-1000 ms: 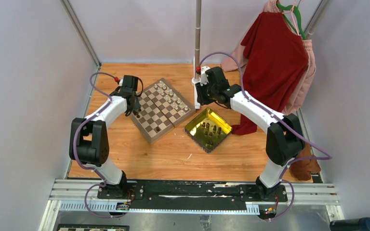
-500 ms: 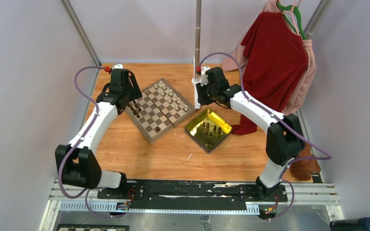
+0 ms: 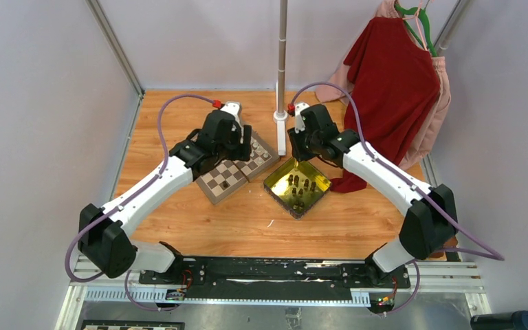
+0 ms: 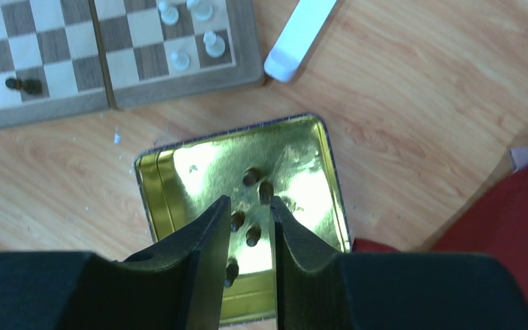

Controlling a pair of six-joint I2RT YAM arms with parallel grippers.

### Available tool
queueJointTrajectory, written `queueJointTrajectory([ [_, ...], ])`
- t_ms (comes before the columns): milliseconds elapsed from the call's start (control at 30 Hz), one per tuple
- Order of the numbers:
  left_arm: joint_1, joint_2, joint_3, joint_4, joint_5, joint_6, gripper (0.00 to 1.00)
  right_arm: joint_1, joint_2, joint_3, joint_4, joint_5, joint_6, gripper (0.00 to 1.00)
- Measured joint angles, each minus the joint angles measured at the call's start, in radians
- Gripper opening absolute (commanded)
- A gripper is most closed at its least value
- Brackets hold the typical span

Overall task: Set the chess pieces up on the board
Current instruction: Pick up the chess piece from the storage box.

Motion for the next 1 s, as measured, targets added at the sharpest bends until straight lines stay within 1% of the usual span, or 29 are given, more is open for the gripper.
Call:
queueJointTrajectory([
  [333, -0.165, 0.089, 0.043, -0.010, 0.020, 0.021, 0.75, 0.015, -0.097, -0.161, -0.073, 0.013, 0.021, 0.31],
  [433, -0.196, 0.114, 0.056, -0.013, 0.027, 0.028, 0.75, 0.016, -0.099, -0.194, -0.082, 0.012, 0.021, 0.30],
  [600, -0.217, 0.133, 0.058, -0.015, 0.035, 0.029, 0.74, 0.016, -0.097, -0.212, -0.084, 0.008, 0.021, 0.30],
  [700, -0.225, 0.139, 0.058, -0.015, 0.037, 0.028, 0.75, 0.016, -0.084, -0.212, -0.071, -0.003, 0.020, 0.34],
  [833, -0.233, 0.140, 0.058, -0.016, 0.039, 0.028, 0.75, 0.016, -0.047, -0.211, -0.051, -0.018, 0.016, 0.45],
  [1000, -0.237, 0.140, 0.058, -0.018, 0.039, 0.028, 0.75, 0.016, 0.020, -0.206, -0.031, -0.034, 0.002, 0.48],
])
